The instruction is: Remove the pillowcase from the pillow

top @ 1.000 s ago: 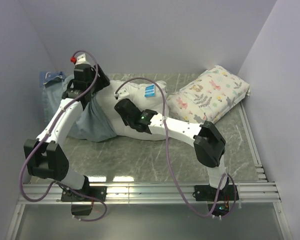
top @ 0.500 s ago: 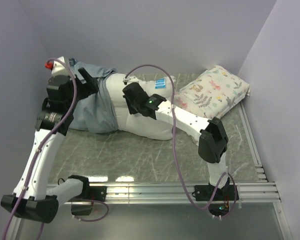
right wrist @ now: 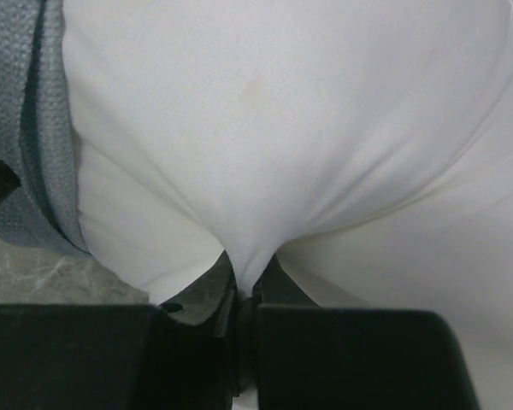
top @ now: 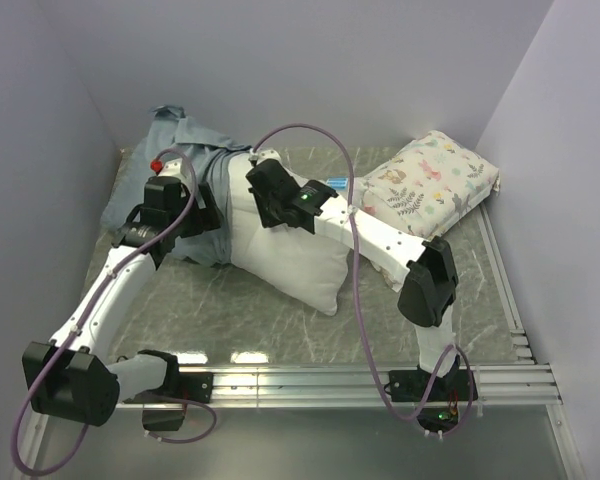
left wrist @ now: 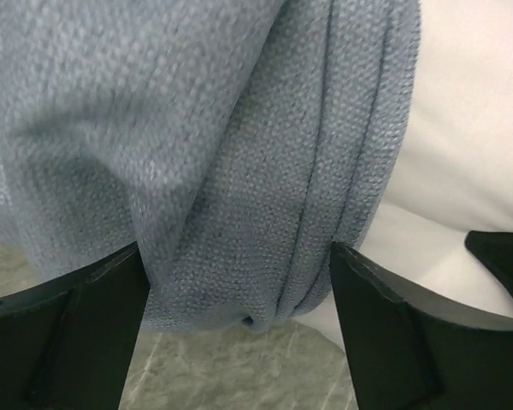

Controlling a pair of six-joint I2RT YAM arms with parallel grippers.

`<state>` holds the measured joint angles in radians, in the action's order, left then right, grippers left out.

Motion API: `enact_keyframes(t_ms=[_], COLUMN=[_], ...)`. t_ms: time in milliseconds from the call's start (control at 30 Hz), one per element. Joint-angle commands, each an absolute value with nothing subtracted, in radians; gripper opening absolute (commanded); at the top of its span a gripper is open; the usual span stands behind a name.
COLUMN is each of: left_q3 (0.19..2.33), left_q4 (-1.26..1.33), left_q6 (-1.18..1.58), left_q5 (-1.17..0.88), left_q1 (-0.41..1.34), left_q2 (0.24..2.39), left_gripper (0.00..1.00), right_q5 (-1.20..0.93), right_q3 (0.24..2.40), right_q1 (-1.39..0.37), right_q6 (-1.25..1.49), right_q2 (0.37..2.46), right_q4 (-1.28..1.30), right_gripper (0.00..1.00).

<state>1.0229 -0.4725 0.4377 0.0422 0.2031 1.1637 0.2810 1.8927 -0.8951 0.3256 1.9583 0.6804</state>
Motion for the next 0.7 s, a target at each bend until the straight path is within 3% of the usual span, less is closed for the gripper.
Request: enact_keyframes(t_ms=[0,100,167,233,267,333,667], left_q3=[1.048,1.074,1.080,1.089,1.106,1.120,1.170], left_q4=[-0.434,-0.491,-0.508,-0.511,-0.528,-0.532,-0.442], left_q6=[0.417,0.413,0.417,0.419,0.423,0.433,0.509], left_q5=[0.036,0.086,0.144,0.194,0.208,0.245,0.243], left_q1=[0.207,0.207,0.207,0.203,0.198,0.167,-0.095], left_q2=[1.181,1.219,1.232,1.242,1.261,1.275,1.354], left_gripper=[0.86,0.69,0.45,0.28,0.13,0.01,0.00], right_q5=[0.305,0.322,0.342,0.363,0.374,0.413,0.434], right_q3=[1.957,1.954,1.956,1.957,1.956,1.948,1.824], right_q1=[-0.896,-0.897,-0.896,-0.896,-0.896,-0.894,-0.842], right_q6=[0.339,0.334,0.328,0.322,0.319,0.313,0.318], right_q2=[1.850,1.819,1.795,1.776,1.752,1.726,1.494], right_q4=[0.660,0.664,0.667,0.680,0.681,0.689,0.677], right_gripper=[0.00,0.00,0.00,0.00,0.00,0.00,0.00])
